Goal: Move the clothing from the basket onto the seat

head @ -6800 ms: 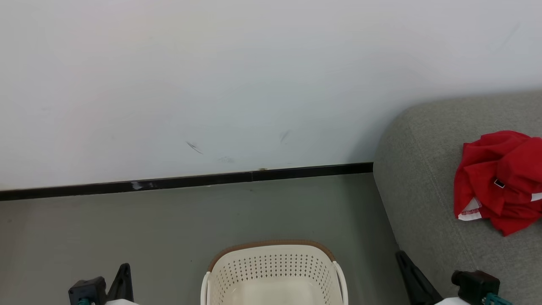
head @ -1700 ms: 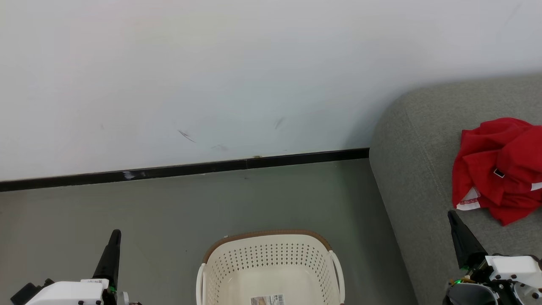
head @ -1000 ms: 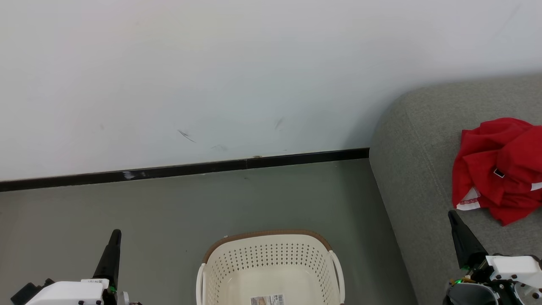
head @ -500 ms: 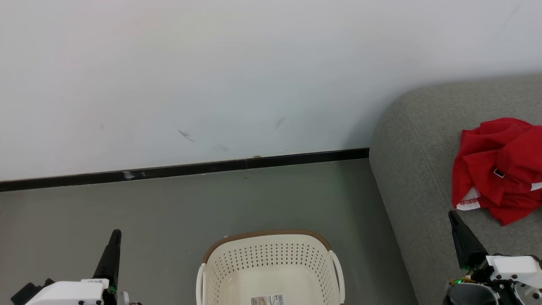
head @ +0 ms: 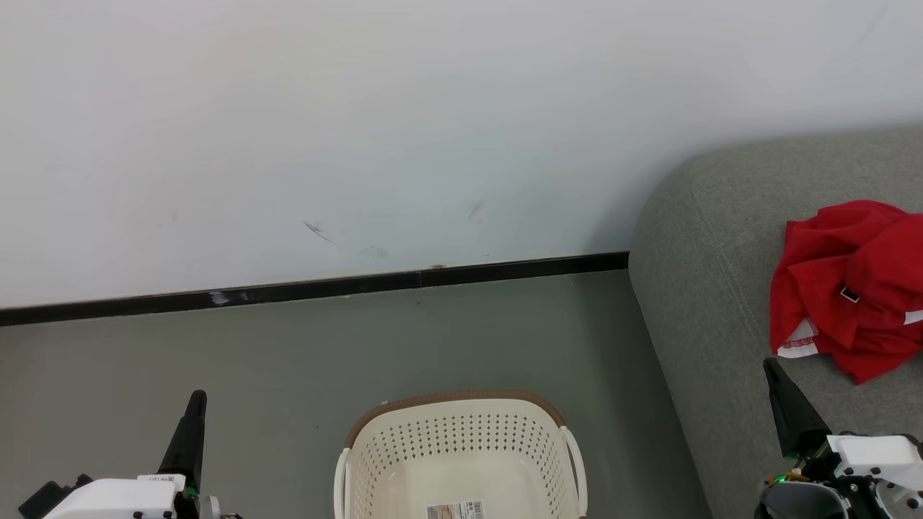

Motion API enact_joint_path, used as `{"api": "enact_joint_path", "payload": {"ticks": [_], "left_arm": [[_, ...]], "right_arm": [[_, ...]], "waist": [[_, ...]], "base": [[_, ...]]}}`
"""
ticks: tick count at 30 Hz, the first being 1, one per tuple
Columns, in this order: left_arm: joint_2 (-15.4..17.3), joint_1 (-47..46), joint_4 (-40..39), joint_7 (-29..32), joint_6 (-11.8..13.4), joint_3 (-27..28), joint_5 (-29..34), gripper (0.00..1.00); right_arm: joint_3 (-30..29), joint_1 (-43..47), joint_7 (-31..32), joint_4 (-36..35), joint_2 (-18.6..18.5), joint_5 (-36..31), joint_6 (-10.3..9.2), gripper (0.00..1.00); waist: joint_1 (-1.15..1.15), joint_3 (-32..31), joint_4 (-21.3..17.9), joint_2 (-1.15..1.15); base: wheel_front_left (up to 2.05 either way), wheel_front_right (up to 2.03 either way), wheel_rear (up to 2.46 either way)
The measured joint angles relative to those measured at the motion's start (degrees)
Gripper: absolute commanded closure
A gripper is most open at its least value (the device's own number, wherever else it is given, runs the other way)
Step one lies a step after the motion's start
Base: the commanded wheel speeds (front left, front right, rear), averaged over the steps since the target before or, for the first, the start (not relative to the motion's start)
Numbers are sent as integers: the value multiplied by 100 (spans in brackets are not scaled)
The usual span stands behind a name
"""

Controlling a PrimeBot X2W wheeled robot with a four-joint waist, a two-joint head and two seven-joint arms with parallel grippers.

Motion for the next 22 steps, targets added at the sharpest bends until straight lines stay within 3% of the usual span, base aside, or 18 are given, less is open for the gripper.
{"api": "enact_joint_path", "payload": {"ticks": [22], "left_arm": [[0,0,-2,0,0,-2,0,100]], "right_arm": [[-31,0,41,2,8,-2,0,100]], "waist": [[0,0,0,0]], "base": [[0,0,0]]}}
